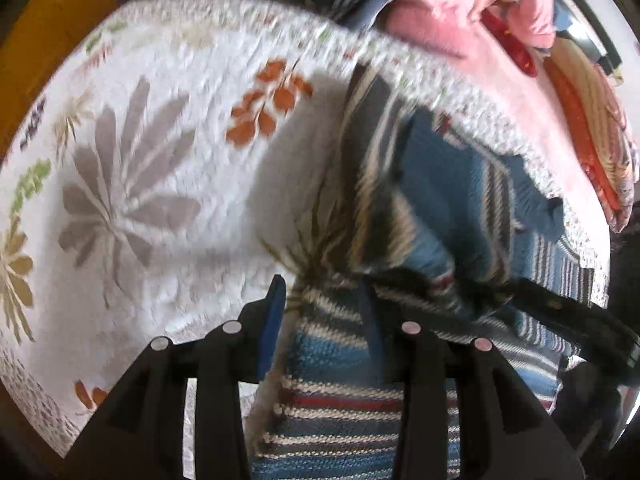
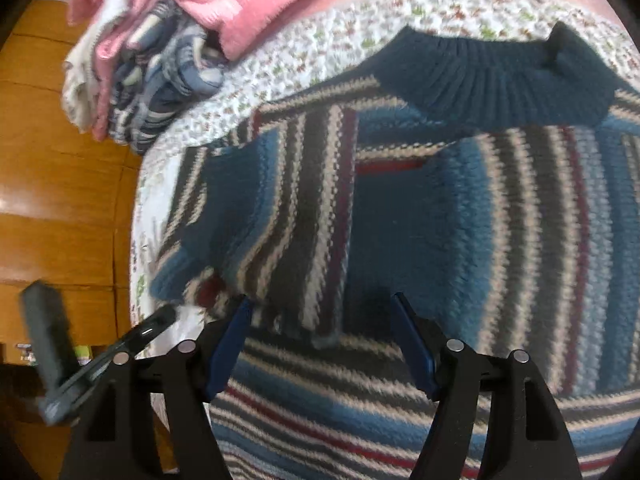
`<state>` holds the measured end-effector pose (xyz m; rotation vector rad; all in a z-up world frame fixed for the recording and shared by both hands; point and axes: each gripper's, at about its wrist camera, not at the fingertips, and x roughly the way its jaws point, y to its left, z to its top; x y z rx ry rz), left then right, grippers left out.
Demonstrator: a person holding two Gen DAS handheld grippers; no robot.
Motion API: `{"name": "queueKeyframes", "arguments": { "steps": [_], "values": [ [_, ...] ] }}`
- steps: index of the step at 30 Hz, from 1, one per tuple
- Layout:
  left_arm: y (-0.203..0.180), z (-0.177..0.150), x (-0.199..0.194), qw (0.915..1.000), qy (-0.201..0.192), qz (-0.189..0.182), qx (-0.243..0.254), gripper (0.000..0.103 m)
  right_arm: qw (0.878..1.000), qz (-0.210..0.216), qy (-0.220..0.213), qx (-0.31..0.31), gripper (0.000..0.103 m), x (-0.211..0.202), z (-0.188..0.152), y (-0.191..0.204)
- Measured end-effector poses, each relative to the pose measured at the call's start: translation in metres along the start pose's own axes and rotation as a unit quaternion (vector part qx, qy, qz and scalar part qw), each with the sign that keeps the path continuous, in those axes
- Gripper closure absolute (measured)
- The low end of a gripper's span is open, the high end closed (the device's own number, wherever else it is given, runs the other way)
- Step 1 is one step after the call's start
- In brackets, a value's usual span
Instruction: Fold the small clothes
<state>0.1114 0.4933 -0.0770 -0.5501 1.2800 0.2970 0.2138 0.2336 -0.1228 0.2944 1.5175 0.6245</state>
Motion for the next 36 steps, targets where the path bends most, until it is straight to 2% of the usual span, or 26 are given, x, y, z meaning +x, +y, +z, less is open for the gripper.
{"name": "queueKeyframes", "arguments": {
  "steps": [1,3,4,7,13,18,25,29,30,33,35,36],
  "values": [
    [-0.004,-0.001,-0.002,1.0,-0.003,0.002,0.003,0.062,1.0,0.001,0.004,0.009,0.035,0.007,0.002,0.0],
    [-0.006,-0.001,-0.005,0.9999,-0.006,0.008,0.009,0.062,1.0,0.007,0.005,0.019,0.052,0.014,0.005,0.0],
    [-0.008,-0.003,-0.007,0.9998,-0.008,0.012,0.01,0.062,0.999,0.024,0.009,0.021,0.072,0.016,0.004,0.001],
    [-0.002,0.001,-0.011,0.9997,-0.016,0.017,0.0,0.062,1.0,0.024,-0.001,0.007,0.081,0.007,0.003,0.007],
    [0.001,0.002,-0.011,0.9995,-0.025,0.019,-0.003,0.062,0.998,0.006,-0.057,-0.037,0.081,-0.053,0.001,0.012],
    [-0.013,-0.004,-0.004,0.999,-0.022,0.028,0.027,0.062,0.994,-0.047,-0.089,-0.041,0.081,-0.09,0.003,-0.016],
    [-0.024,-0.011,0.003,0.9981,-0.013,0.032,0.051,0.062,0.995,-0.091,-0.049,-0.01,0.077,-0.053,0.004,-0.061],
    [-0.024,-0.01,0.0,0.9985,-0.014,0.024,0.048,0.061,0.99,-0.128,-0.048,-0.03,0.066,-0.051,-0.001,-0.055],
    [-0.024,-0.009,-0.002,0.9986,-0.015,0.023,0.046,0.06,0.989,-0.137,-0.051,-0.036,0.066,-0.054,-0.001,-0.049],
    [-0.022,-0.007,-0.005,0.9988,-0.021,0.023,0.039,0.057,0.978,-0.172,-0.088,-0.075,0.065,-0.074,-0.004,-0.021],
    [-0.022,-0.006,-0.005,0.9989,-0.021,0.022,0.036,0.057,0.976,-0.165,-0.093,-0.106,0.055,-0.079,-0.004,0.003],
    [-0.022,-0.006,-0.005,0.999,-0.021,0.021,0.034,0.057,0.976,-0.16,-0.088,-0.115,0.054,-0.076,-0.003,0.012]
  ]
}}
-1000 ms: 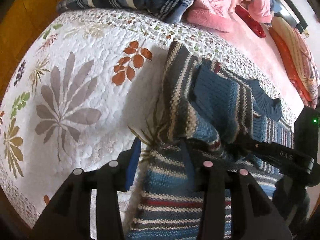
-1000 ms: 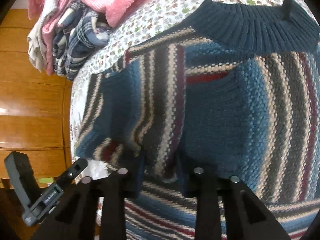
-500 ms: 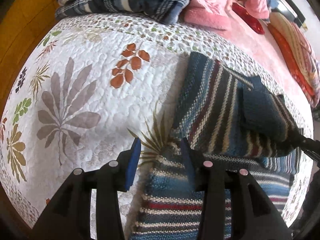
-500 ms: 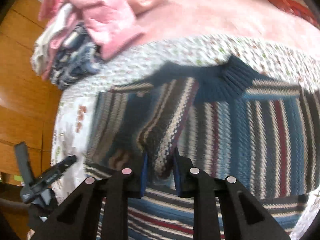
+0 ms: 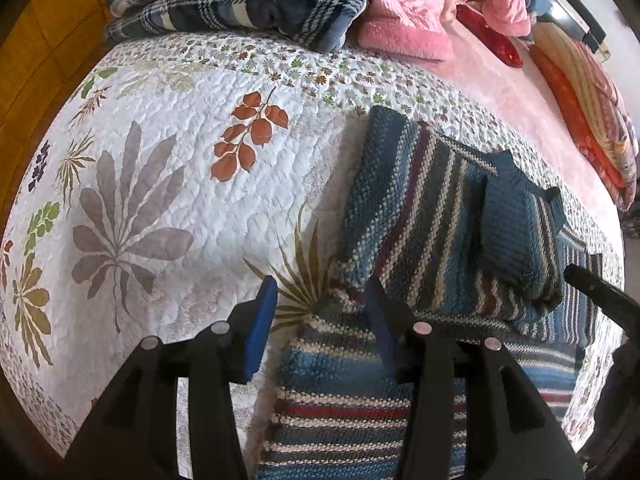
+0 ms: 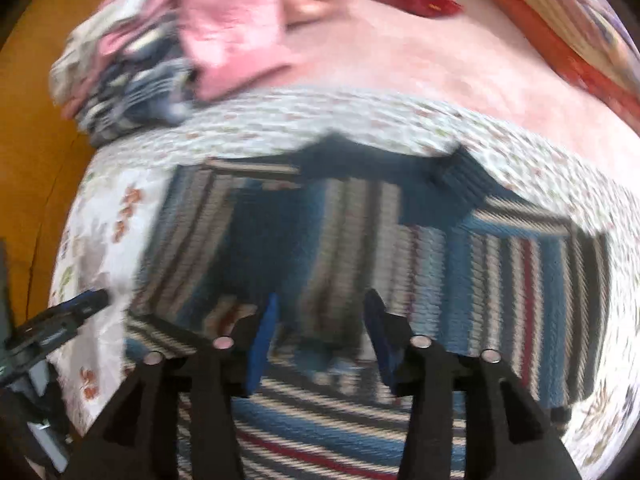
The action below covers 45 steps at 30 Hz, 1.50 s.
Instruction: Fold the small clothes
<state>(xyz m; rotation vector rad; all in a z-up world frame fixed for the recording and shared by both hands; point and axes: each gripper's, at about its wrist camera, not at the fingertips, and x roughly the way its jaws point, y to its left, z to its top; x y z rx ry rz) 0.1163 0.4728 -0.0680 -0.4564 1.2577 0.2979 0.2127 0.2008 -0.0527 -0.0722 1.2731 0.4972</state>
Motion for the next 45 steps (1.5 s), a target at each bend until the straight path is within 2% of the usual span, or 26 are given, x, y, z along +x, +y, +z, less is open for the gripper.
{"name": "queueKeyframes", "arguments": {
  "steps": [3,6,10,12,14,15,17,22,26,30,33,39,42,45],
  "values": [
    [0.002,0.002,-0.001,1.0,-0.001,0.0,-0.004,0.054,0.999,0.015,0.029,-0.039,0.048,0.013,0.004,0.038],
    [0.007,0.004,-0.004,0.9999,-0.003,0.001,-0.012,0.053,0.996,-0.009,0.05,-0.068,0.047,0.041,0.007,0.071],
    [0.011,0.006,-0.004,0.9998,-0.002,-0.001,-0.02,0.052,0.991,-0.055,0.082,-0.088,0.036,0.076,0.006,0.09],
    [0.012,0.006,-0.003,0.9998,-0.001,-0.001,-0.022,0.052,0.985,-0.101,0.092,-0.106,0.04,0.09,0.004,0.093],
    [0.011,0.006,-0.003,0.9998,0.0,-0.001,-0.019,0.052,0.982,-0.127,0.09,-0.11,0.066,0.094,0.004,0.092],
    [0.01,0.006,-0.003,0.9998,0.0,-0.001,-0.018,0.052,0.981,-0.134,0.088,-0.107,0.071,0.093,0.005,0.089],
    [0.008,0.005,-0.003,0.9999,0.0,-0.001,-0.015,0.052,0.986,-0.118,0.082,-0.088,0.094,0.084,0.007,0.078],
    [0.004,0.004,-0.002,1.0,-0.002,0.0,-0.007,0.052,0.999,-0.03,0.041,-0.013,0.095,0.035,0.006,0.032],
    [0.0,0.001,0.001,1.0,-0.002,0.004,0.003,0.052,0.999,0.016,0.003,0.047,0.095,-0.009,-0.001,-0.013],
    [-0.006,-0.002,0.004,0.9999,-0.006,0.005,0.015,0.052,0.995,0.021,-0.026,0.093,0.095,-0.039,-0.005,-0.058],
    [-0.01,-0.004,0.007,0.9997,-0.008,0.006,0.024,0.052,0.993,0.005,-0.031,0.112,0.095,-0.045,-0.008,-0.091],
    [-0.019,-0.008,0.012,0.9992,-0.007,0.006,0.038,0.052,0.983,0.016,-0.02,0.183,0.095,-0.037,-0.026,-0.158],
    [-0.021,-0.009,0.014,0.999,-0.005,0.007,0.044,0.052,0.977,0.031,-0.001,0.212,0.094,-0.022,-0.039,-0.181],
    [-0.021,-0.01,0.017,0.999,-0.003,0.008,0.045,0.052,0.973,0.038,0.015,0.227,0.084,-0.009,-0.052,-0.195]
  ]
}}
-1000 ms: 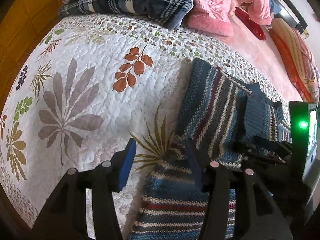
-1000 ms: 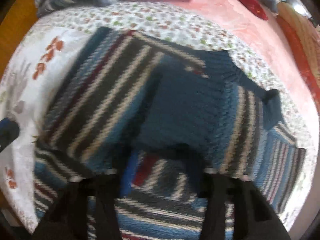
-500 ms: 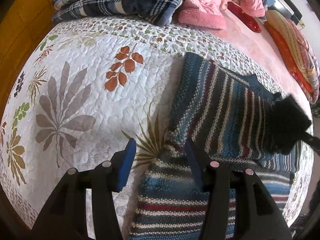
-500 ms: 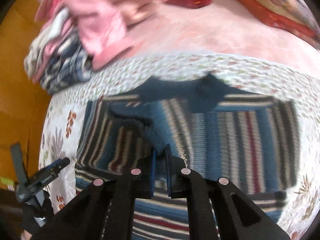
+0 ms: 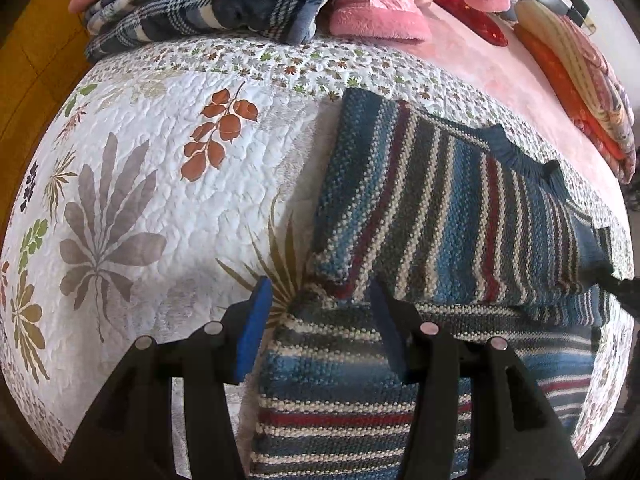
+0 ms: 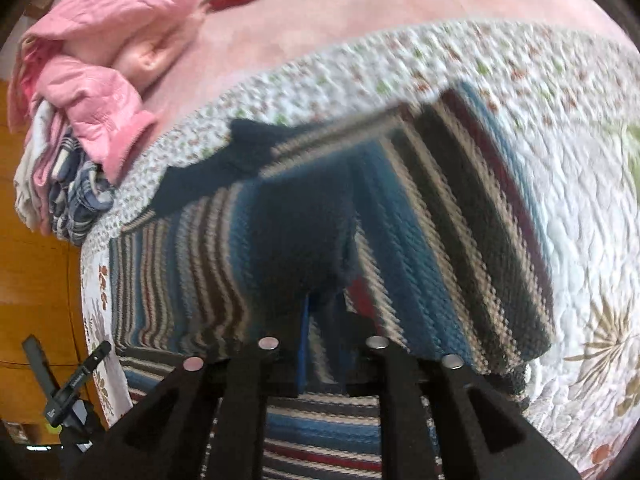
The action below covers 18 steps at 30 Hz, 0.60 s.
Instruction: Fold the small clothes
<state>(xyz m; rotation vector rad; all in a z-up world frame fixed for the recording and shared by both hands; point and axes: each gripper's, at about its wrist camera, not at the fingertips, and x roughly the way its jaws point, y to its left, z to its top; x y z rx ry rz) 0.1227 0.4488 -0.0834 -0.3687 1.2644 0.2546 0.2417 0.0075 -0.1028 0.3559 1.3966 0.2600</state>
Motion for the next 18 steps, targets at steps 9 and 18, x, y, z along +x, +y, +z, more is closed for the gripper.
{"name": "queueKeyframes", "arguments": {
  "steps": [9,18],
  "values": [
    [-0.002,-0.002,0.008,1.0,0.006,-0.005,0.003,0.051,0.995,0.078,0.005,0.06,0.043,0.008,0.011,-0.025],
    [0.005,-0.007,0.028,0.9994,0.034,0.0,-0.008,0.048,0.999,0.019,0.013,0.028,0.092,0.018,0.002,-0.018]
  ]
}}
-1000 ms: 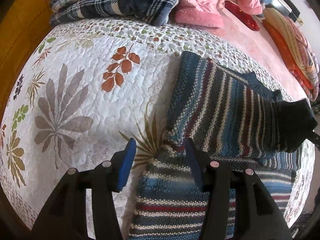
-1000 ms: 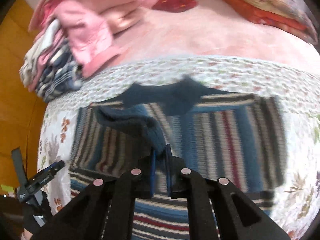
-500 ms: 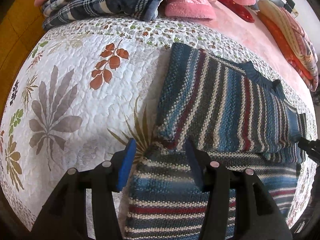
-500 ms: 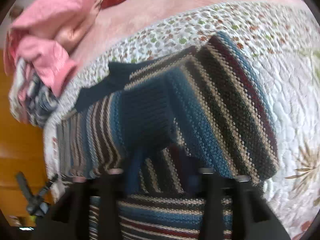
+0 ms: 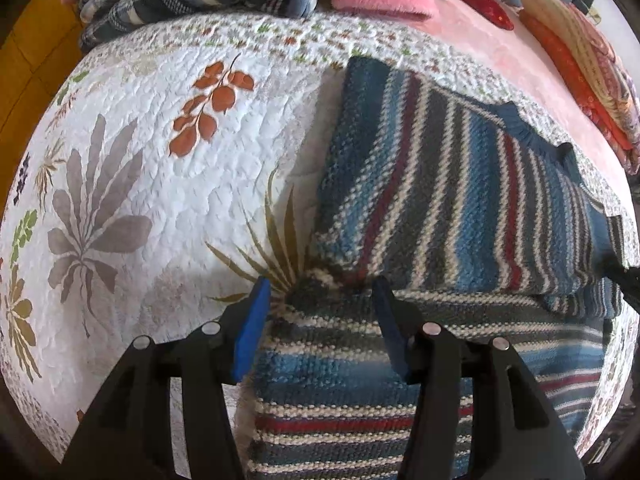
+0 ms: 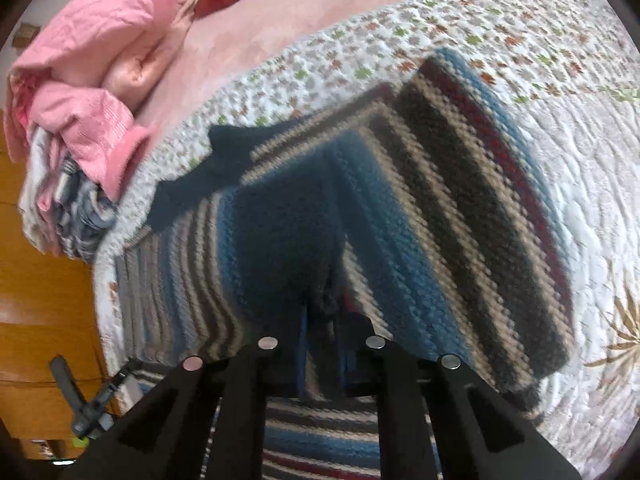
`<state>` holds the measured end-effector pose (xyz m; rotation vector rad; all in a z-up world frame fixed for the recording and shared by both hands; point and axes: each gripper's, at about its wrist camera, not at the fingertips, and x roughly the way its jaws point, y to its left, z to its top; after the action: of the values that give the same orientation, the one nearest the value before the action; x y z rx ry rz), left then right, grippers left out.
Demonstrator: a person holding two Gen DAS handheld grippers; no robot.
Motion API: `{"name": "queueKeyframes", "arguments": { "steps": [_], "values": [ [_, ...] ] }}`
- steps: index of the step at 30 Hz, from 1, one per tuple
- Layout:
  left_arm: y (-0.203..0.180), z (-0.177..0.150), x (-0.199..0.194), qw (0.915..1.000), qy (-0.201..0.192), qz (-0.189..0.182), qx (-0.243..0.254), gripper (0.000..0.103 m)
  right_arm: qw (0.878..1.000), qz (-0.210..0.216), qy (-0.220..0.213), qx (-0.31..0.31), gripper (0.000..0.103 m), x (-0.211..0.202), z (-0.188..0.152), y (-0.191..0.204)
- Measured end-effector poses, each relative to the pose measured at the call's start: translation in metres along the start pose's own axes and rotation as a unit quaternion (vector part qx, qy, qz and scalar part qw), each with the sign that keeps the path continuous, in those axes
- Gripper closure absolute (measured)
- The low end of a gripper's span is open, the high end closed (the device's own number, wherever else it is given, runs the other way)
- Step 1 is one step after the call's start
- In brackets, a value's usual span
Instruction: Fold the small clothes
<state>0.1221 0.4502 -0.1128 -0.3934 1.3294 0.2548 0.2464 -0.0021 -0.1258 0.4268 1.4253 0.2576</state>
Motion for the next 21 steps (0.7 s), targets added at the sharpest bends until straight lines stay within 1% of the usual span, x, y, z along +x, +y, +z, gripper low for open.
{"name": "queueKeyframes", "arguments": {
  "steps": [4,6,8,9,11,12,13,15,16,17,18,19,21],
  "values": [
    [0.003,-0.003,0.014,0.9998,0.017,-0.001,-0.013,0.048,1.0,-0.013,0.002,-0.004,0.092,0.008,-0.005,-0.005],
    [0.0,-0.006,0.015,0.9999,0.014,0.007,-0.006,0.048,0.999,-0.026,0.001,-0.019,0.091,0.007,-0.006,0.0],
    [-0.003,-0.007,0.012,0.9998,0.015,0.009,-0.002,0.048,0.999,-0.039,-0.004,-0.029,0.082,0.001,-0.008,0.005],
    [-0.005,-0.009,0.007,0.9999,0.016,0.002,-0.006,0.048,0.999,-0.043,-0.008,-0.033,0.079,-0.004,-0.011,0.007],
    [-0.007,-0.013,-0.005,0.9997,0.013,-0.012,-0.015,0.048,0.997,-0.046,-0.02,-0.051,0.069,-0.021,-0.021,0.012],
    [-0.009,-0.017,-0.015,0.9998,0.015,-0.008,-0.012,0.048,0.996,-0.05,-0.028,-0.065,0.066,-0.034,-0.031,0.015],
    [-0.011,-0.021,-0.023,0.9998,0.016,-0.004,-0.006,0.048,0.995,-0.054,-0.031,-0.073,0.06,-0.04,-0.035,0.015],
    [-0.016,-0.032,-0.042,0.9998,0.016,-0.003,0.009,0.047,0.994,-0.056,-0.034,-0.088,0.054,-0.059,-0.055,0.014],
    [-0.019,-0.038,-0.051,0.9997,0.015,-0.004,0.018,0.047,0.994,-0.055,-0.031,-0.091,0.048,-0.07,-0.069,0.01],
    [-0.021,-0.049,-0.062,0.9996,0.01,-0.005,0.028,0.043,0.994,-0.056,-0.03,-0.09,0.043,-0.078,-0.082,0.007],
    [-0.023,-0.061,-0.071,0.9994,0.007,-0.002,0.035,0.04,0.994,-0.057,-0.029,-0.088,0.042,-0.086,-0.094,0.003],
    [-0.022,-0.07,-0.077,0.9991,0.008,0.001,0.042,0.039,0.994,-0.06,-0.024,-0.082,0.041,-0.093,-0.111,-0.003],
    [-0.024,-0.102,-0.086,0.9981,0.018,-0.002,0.059,0.039,0.996,-0.063,-0.015,-0.064,0.04,-0.101,-0.136,-0.016]
  ]
}}
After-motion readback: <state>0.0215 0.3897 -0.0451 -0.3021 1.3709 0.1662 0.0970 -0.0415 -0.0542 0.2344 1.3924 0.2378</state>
